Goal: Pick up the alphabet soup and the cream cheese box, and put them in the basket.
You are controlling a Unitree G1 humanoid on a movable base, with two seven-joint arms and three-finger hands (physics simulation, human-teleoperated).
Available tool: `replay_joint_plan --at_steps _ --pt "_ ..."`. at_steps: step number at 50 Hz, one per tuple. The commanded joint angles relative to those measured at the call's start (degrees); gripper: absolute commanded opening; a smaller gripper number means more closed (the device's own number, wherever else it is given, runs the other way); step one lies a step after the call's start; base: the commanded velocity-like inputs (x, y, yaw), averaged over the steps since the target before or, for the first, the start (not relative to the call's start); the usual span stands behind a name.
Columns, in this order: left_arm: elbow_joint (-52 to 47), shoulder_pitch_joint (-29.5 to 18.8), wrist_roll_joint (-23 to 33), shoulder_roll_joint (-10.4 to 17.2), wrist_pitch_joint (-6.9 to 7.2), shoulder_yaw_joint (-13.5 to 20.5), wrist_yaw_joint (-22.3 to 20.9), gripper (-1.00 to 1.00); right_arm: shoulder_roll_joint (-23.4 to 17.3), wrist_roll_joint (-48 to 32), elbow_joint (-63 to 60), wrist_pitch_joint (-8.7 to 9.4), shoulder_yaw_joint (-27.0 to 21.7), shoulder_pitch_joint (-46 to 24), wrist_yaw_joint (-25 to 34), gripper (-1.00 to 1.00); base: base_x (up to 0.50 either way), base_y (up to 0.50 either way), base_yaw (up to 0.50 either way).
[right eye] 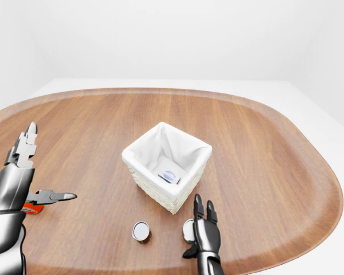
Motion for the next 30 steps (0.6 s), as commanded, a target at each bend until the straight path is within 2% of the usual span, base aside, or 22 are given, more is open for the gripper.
replay_joint_plan --at_steps 1,13,14,15,16,17,30 --pt "-0.80 -0.10 -1.29 -0.14 0.00 0.29 -0.38 1.00 0.35 -0.59 2.45 0.00 -0.34 -1.33 0.00 1.00 0.00 0.00 0.00" --pt "-0.38 -0.14 -1.25 -0.06 0.00 0.30 -0.13 1.00 0.45 -1.90 5.57 0.00 -0.48 -3.19 0.00 1.00 0.00 0.00 0.00" --pt "-0.82 -0.09 -1.34 -0.10 0.00 0.31 -0.41 1.00 0.45 -2.09 5.59 0.00 -0.50 -3.23 0.00 0.77 0.00 0.00 0.00" --pt "-0.97 -0.08 -1.37 -0.12 0.00 0.32 -0.51 1.00 0.44 -2.24 5.58 0.00 -0.52 -3.25 0.00 0.04 0.00 0.00 0.00" --pt "-0.90 -0.09 -1.36 -0.12 0.00 0.32 -0.47 1.00 0.45 -2.19 5.40 0.00 -0.54 -3.14 0.00 -0.41 0.00 0.00 0.00" --pt "-0.47 -0.02 -1.23 -0.12 0.00 0.32 -0.15 1.00 0.41 -2.10 5.73 0.00 -0.58 -3.33 0.00 -0.96 0.00 0.00 0.00" --pt "-0.37 -0.10 -1.06 -0.04 0.00 0.19 -0.34 1.00 0.38 -2.86 6.04 0.00 -0.57 -3.49 0.00 -1.00 0.00 0.00 0.00"
